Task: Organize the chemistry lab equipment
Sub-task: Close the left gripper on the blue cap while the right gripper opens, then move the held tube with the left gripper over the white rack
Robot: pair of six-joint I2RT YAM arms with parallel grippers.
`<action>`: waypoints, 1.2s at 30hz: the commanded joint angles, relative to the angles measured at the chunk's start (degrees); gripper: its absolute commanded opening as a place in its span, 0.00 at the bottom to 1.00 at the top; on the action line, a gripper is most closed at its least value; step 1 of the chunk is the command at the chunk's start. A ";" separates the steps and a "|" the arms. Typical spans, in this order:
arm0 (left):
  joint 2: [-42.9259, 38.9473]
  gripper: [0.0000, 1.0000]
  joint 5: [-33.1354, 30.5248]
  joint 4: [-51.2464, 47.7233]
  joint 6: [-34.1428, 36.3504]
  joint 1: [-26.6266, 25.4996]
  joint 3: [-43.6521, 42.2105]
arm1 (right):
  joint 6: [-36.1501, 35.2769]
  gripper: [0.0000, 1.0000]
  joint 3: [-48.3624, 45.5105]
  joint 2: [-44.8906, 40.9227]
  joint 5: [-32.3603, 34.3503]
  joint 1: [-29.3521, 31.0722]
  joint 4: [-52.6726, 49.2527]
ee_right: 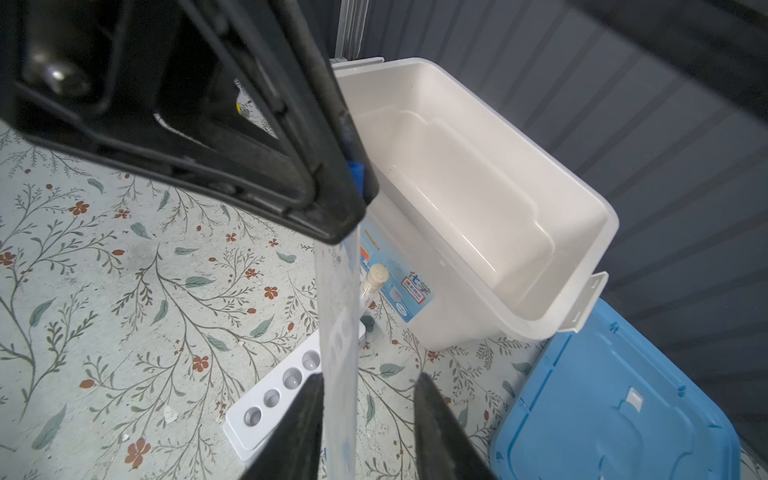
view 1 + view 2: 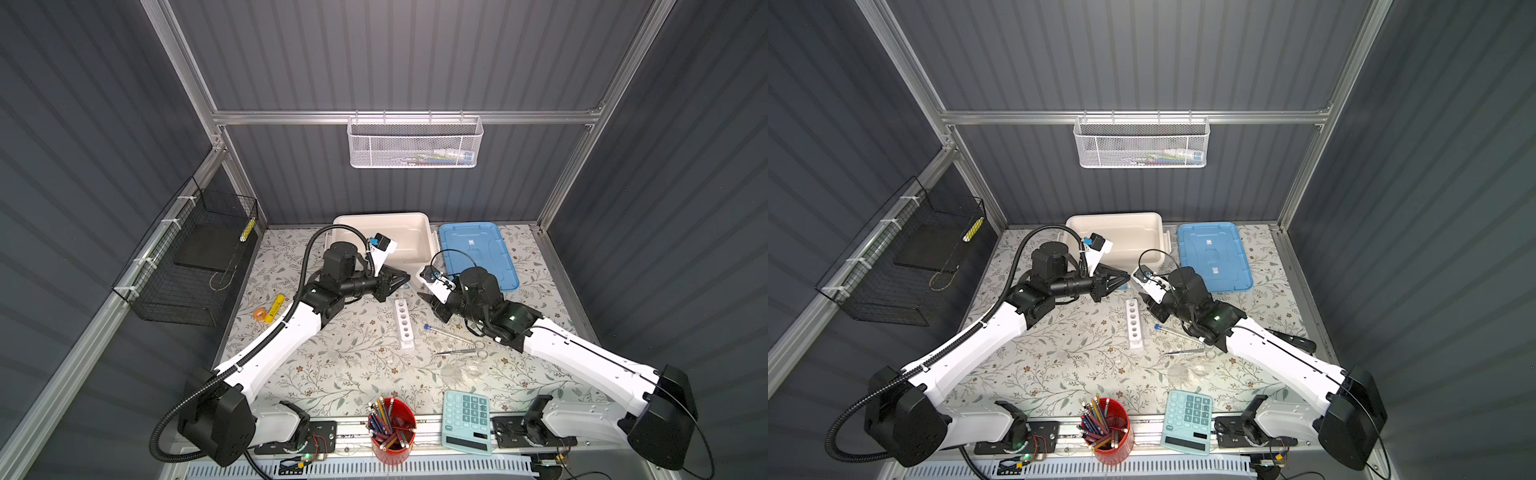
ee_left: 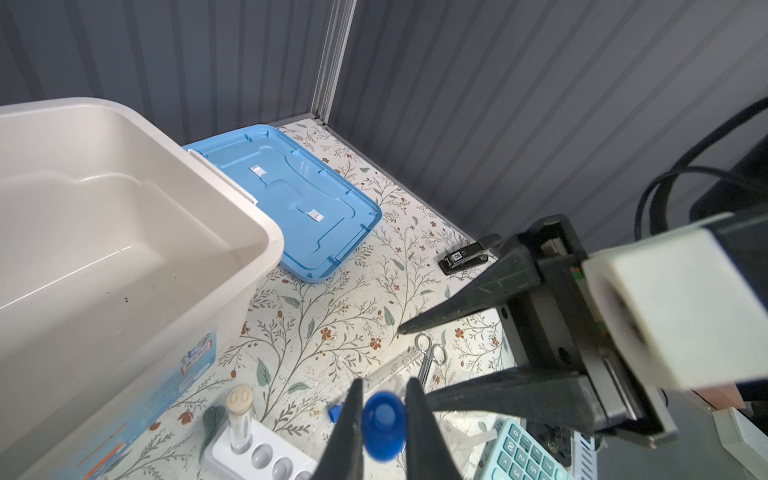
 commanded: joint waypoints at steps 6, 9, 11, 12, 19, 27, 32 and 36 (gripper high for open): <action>-1.57 0.00 -5.53 -12.37 8.38 -0.20 6.90 | 3.44 0.41 -3.31 -6.95 2.36 -3.31 1.87; -1.40 0.00 -8.10 -16.59 11.22 -0.26 8.97 | 6.87 0.44 -3.48 -8.33 2.82 -5.53 1.09; -1.09 0.00 -10.00 -19.46 13.33 -0.33 10.39 | 7.96 0.45 -3.87 -8.95 3.08 -6.47 0.86; -0.91 0.00 -11.13 -20.75 14.22 -0.46 11.07 | 8.30 0.46 -4.14 -9.23 3.16 -6.80 1.04; 2.25 0.00 -17.88 -28.01 18.95 -3.08 15.43 | 11.03 0.47 -4.10 -8.20 3.38 -8.56 -0.46; 6.95 0.00 -23.31 -31.99 21.95 -6.35 18.91 | 11.91 0.47 -5.36 -7.84 2.47 -10.12 0.08; 9.27 0.00 -26.99 -32.02 22.75 -7.82 21.14 | 12.00 0.47 -6.53 -8.10 1.65 -11.27 0.94; 9.51 0.00 -27.03 -29.26 21.71 -8.09 20.33 | 12.01 0.47 -7.24 -8.19 0.73 -12.23 1.44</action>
